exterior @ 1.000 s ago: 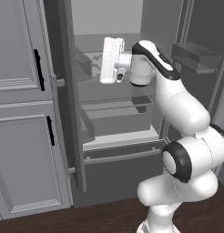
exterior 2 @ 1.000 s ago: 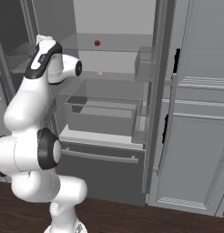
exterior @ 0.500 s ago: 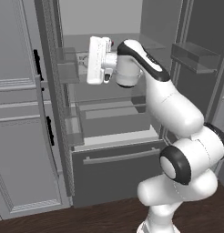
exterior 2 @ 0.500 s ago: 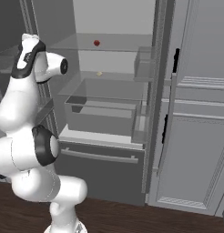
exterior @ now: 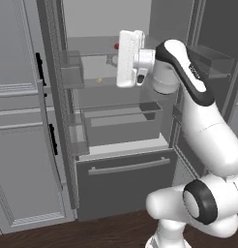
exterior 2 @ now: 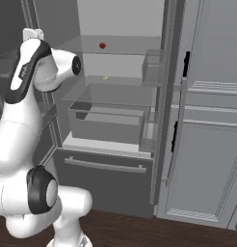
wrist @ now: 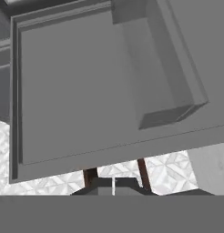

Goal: Take the strawberry from the fridge and place it on top of the pancake, located on the dining counter.

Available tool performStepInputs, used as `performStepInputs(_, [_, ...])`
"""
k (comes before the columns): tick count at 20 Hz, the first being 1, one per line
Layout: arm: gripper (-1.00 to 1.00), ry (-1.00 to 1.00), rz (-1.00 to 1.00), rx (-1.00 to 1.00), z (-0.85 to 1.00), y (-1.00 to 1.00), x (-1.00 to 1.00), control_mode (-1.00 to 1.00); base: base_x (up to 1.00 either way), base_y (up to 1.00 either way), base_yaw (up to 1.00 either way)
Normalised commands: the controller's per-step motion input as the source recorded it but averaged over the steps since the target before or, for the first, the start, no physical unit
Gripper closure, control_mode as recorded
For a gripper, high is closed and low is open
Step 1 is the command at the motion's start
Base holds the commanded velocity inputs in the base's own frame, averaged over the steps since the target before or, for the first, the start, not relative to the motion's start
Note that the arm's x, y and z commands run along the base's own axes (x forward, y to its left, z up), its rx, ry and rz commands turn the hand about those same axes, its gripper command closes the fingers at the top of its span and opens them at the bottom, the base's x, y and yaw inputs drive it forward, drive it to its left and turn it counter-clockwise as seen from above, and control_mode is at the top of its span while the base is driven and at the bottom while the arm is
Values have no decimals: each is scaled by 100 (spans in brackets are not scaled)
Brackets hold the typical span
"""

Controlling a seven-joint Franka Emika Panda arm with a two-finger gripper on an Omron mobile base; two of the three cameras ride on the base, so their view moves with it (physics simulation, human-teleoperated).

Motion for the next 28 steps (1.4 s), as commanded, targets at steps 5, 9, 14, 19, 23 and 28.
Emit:
performStepInputs(5, [100,0,0,-34,6,-18,-64,-100,0,0,0])
performStepInputs(9, [100,-5,0,-40,-22,-18,-38,-100,0,0,0])
performStepInputs(14, [100,-13,0,-24,-25,-33,-43,-100,0,0,0])
performStepInputs(19, [100,-22,0,-21,-59,-36,-85,-100,0,0,0])
performStepInputs(23, [100,-49,0,-28,-78,-38,-94,-100,0,0,0])
performStepInputs(28, [100,-49,-1,-21,-10,-33,-62,-100,0,0,0])
